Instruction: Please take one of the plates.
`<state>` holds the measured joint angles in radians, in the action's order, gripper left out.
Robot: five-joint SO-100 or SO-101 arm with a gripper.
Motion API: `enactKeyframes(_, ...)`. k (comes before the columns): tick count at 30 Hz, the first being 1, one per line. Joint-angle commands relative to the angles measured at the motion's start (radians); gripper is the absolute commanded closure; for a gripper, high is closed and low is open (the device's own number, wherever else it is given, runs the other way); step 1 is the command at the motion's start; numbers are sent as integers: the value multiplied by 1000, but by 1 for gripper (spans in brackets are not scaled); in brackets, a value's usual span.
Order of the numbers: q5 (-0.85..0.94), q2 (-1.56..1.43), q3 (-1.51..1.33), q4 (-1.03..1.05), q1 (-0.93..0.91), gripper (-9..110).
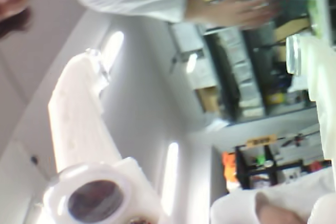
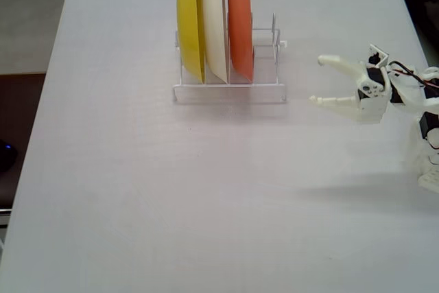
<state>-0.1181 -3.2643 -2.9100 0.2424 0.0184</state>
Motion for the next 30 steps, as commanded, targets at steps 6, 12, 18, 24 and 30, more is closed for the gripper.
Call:
enactKeyframes(6, -32, -41, -37, 115, -6, 62)
enactKeyframes(12, -84, -41, -126, 127, -6, 79)
enactKeyframes(18, -63, -43, -212, 87, -5, 101)
enactKeyframes(24, 35, -43, -224, 114, -5, 102)
enactKeyframes(30, 97, -43, -225, 178, -8, 102)
